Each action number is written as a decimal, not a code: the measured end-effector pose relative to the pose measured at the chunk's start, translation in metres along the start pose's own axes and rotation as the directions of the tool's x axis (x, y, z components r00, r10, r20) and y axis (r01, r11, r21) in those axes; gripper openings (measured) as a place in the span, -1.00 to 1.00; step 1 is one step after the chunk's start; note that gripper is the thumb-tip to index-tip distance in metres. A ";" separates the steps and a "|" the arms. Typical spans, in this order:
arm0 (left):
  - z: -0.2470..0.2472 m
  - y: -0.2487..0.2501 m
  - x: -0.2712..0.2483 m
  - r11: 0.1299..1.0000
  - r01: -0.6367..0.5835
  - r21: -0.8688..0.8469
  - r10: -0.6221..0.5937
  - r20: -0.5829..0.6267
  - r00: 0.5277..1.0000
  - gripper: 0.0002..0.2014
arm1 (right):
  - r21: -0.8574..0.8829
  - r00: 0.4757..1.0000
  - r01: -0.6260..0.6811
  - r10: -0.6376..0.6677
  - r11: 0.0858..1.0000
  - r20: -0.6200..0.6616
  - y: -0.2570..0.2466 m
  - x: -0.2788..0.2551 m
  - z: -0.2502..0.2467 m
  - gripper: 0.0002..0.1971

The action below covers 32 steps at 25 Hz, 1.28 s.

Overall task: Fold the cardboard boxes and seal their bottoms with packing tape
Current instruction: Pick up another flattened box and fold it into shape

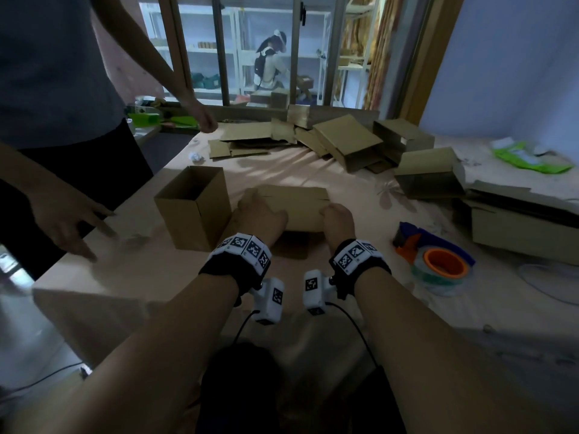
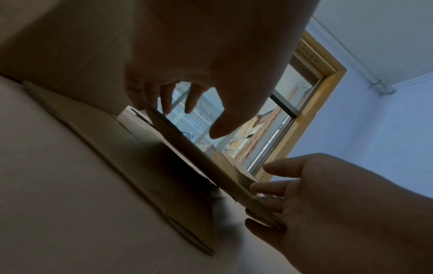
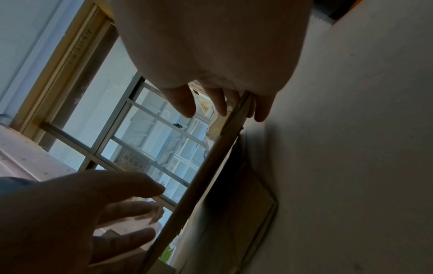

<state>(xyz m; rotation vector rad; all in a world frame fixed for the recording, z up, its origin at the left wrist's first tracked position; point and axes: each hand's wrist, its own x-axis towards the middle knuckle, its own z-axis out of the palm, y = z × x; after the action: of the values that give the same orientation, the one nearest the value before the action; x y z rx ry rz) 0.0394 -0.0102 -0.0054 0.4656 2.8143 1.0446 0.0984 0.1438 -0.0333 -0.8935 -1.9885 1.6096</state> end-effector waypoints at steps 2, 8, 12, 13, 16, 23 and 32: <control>-0.002 0.005 -0.003 0.998 -0.063 -0.013 0.063 0.011 0.998 -0.32 | -0.036 0.999 0.032 -0.033 0.999 -0.027 -0.006 -0.003 -0.008 -0.60; 0.013 0.026 -0.011 0.976 -0.216 0.000 0.214 0.143 0.966 -0.26 | 0.020 0.980 0.134 -0.130 0.991 -0.151 -0.020 -0.008 -0.034 -0.65; 0.030 0.030 -0.017 0.918 -0.355 0.176 0.331 0.150 0.932 -0.43 | 0.064 0.963 0.211 -0.196 0.975 -0.186 -0.043 -0.018 -0.043 -0.59; 0.034 0.029 -0.018 0.906 -0.376 0.195 0.361 0.108 0.926 -0.56 | 0.080 0.960 0.219 -0.200 0.972 -0.195 -0.047 -0.021 -0.044 -0.56; 0.039 0.027 -0.018 0.904 -0.392 0.170 0.404 -0.045 0.914 -0.83 | 0.159 0.963 0.220 -0.188 0.962 -0.193 -0.051 -0.029 -0.053 -0.60; 0.022 0.027 -0.018 0.880 -0.471 -0.059 0.449 -0.218 0.867 -0.60 | 0.160 0.965 0.185 -0.148 0.970 -0.216 -0.036 -0.032 -0.066 -0.61; 0.015 0.021 -0.018 0.753 -0.429 -0.498 0.402 -0.168 0.900 -0.83 | 0.249 0.939 0.159 -0.069 0.955 -0.336 -0.014 -0.038 -0.083 -0.44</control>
<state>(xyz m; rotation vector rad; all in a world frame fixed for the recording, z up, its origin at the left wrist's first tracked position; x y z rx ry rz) 0.0649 0.0079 -0.0035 1.0296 2.3380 1.8604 0.1782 0.1727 0.0021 -0.8525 -1.5220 1.5115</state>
